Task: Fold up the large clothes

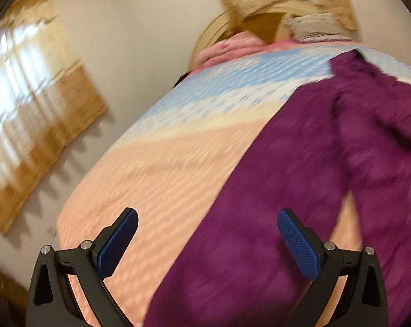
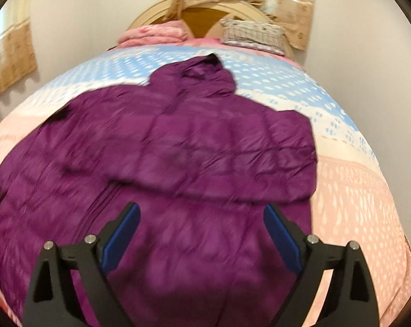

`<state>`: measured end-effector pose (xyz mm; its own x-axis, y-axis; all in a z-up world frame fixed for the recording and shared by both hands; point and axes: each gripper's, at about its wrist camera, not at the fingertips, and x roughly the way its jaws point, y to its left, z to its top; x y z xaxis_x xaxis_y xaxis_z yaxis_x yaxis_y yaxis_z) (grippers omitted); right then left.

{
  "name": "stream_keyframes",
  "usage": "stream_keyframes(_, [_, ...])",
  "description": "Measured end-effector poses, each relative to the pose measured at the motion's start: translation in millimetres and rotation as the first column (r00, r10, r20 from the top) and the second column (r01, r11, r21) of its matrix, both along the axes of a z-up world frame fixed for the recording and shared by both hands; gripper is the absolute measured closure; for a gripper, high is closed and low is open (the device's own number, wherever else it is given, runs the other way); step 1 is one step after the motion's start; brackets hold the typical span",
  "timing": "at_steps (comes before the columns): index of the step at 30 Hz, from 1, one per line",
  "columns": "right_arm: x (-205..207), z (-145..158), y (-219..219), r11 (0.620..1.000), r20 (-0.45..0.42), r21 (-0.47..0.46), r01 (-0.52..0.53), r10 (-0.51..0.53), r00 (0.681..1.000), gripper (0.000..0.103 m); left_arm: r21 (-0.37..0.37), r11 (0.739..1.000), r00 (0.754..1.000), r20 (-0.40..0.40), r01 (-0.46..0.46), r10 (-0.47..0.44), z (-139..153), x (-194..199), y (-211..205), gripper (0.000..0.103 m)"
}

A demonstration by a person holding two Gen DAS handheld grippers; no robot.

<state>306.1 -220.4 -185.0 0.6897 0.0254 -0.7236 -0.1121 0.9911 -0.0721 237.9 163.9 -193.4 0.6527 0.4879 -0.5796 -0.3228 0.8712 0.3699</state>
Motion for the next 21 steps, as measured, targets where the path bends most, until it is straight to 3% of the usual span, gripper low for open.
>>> stream_keyframes(5, [-38.4, -5.9, 30.6, 0.998, 0.009, 0.024, -0.057, 0.057, 0.998, 0.009, -0.138, 0.988, 0.996, -0.053, -0.072, 0.065, -21.4, -39.0, 39.4, 0.001])
stream_keyframes(10, [-62.9, -7.2, 49.9, 0.997, 0.036, 0.005, -0.083, 0.083, 0.996, 0.009, -0.269, 0.963, 0.997, -0.070, -0.033, 0.015, -33.7, -52.7, 40.8, 0.003])
stream_keyframes(13, [-72.3, -4.8, 49.8, 0.997, 0.056, 0.031, -0.064, 0.062, 0.996, 0.009, -0.306, 0.951, 0.995, -0.076, 0.037, -0.063, -41.3, -51.8, 24.6, 0.040])
stream_keyframes(15, [-75.1, -2.0, 46.4, 0.998, 0.068, 0.050, -0.046, 0.042, 0.997, 0.009, -0.283, 0.955, 0.992, -0.062, 0.085, -0.106, -38.9, -52.4, 16.3, 0.064])
stream_keyframes(16, [-77.3, -1.0, 44.5, 0.998, 0.073, 0.058, -0.037, 0.032, 0.997, 0.009, -0.269, 0.958, 0.990, -0.066, 0.103, -0.125, -38.0, -52.3, 13.3, 0.090])
stream_keyframes(17, [-77.6, -0.4, 40.4, 0.997, 0.080, 0.067, -0.023, 0.018, 0.997, 0.009, -0.252, 0.962, 0.989, -0.072, 0.105, -0.127, -36.2, -52.4, 11.5, 0.103])
stream_keyframes(21, [-80.0, 1.1, 25.4, 0.994, 0.094, 0.109, 0.023, -0.034, 0.995, 0.009, -0.175, 0.980, 0.995, -0.023, 0.094, -0.100, -16.1, -57.9, 19.3, 0.103])
